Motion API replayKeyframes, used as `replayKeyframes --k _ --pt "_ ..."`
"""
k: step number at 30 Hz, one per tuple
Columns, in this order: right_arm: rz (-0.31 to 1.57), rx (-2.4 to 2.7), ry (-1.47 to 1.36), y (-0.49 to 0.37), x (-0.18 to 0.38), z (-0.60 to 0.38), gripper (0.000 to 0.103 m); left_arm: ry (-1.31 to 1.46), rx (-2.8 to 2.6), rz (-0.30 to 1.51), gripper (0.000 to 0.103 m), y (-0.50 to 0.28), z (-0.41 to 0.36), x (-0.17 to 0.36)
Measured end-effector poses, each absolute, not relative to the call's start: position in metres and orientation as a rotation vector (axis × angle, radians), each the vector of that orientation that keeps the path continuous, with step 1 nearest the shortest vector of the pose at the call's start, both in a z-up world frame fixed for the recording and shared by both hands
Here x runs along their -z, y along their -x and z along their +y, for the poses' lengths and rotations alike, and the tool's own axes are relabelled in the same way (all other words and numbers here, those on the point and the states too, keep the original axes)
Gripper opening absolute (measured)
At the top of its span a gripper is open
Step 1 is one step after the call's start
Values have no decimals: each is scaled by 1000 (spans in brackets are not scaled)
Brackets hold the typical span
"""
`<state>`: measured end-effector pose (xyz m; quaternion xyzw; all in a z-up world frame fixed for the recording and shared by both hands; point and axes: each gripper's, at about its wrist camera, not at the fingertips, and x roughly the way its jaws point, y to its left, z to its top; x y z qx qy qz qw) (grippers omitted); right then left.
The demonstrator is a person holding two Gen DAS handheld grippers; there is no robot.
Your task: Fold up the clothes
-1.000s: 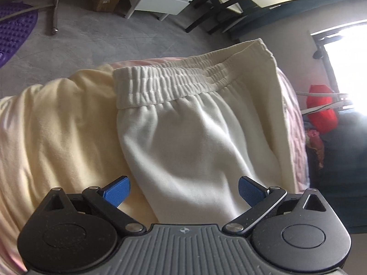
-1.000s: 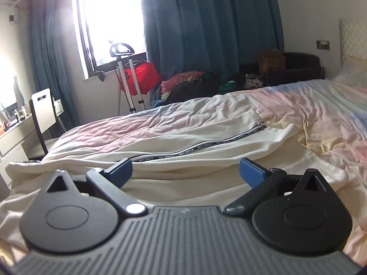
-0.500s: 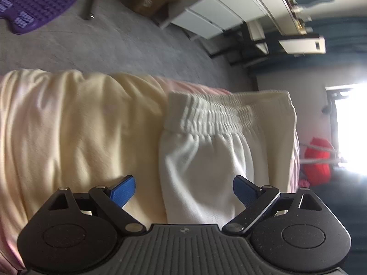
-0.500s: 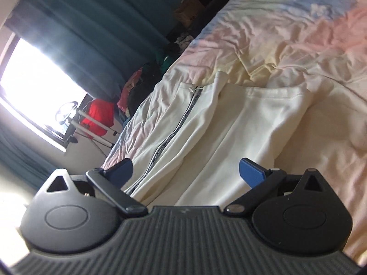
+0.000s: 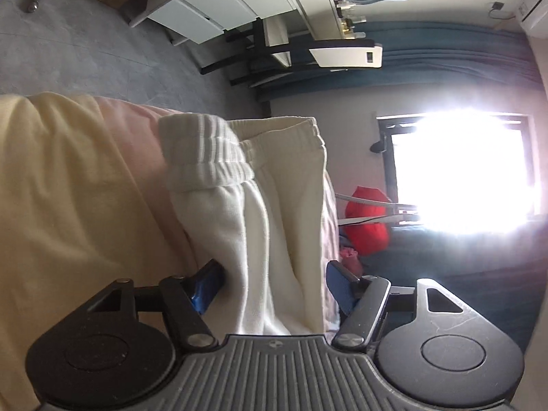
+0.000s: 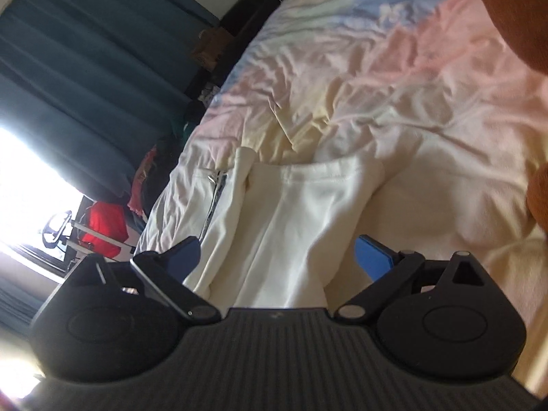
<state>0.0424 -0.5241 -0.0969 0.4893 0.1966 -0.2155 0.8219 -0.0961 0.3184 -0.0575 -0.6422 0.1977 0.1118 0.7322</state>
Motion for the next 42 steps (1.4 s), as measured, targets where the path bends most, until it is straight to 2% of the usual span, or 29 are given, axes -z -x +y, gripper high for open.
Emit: replayKeyframes --k 3,5,7,9,11,12,13,14,15,18,23,27,31,37,42 --pt "444 460 -1089 -50 109 -528 97 1397 -360 602 66 84 312 69" --pt "492 475 -1105 -58 120 -532 89 1402 -398 714 56 73 308 82" --pt "531 494 -1084 -67 131 -534 77 1362 -420 749 53 63 302 83" --pt "556 524 -1076 -75 141 -537 75 1287 -426 747 50 59 293 74" --pt "544 509 -1120 -81 150 -537 69 1221 -439 736 42 54 288 68" --pt "538 501 -1141 -84 154 -538 60 1200 -442 729 37 54 285 67" --pt "538 507 -1149 -87 157 -537 46 1188 -444 725 30 54 284 66" --pt "544 533 -1139 -89 157 -535 36 1187 -441 714 26 56 282 64" --pt "551 559 -1129 -92 157 -532 20 1186 -438 703 22 58 281 62" --pt "454 578 -1108 -89 144 -526 11 1184 -428 669 15 66 278 56" --pt "269 540 -1020 -70 105 -516 8 1044 -393 555 10 68 267 29" --pt "201 514 -1008 -54 81 -517 8 954 -359 398 8 69 264 -6" --pt "186 486 -929 -65 53 -518 8 911 -328 362 8 41 264 -33" --pt "236 467 -796 -162 14 -516 8 862 -322 378 8 -59 269 -71" --pt "298 472 -646 -287 0 -505 8 760 -357 401 8 -173 264 -66"
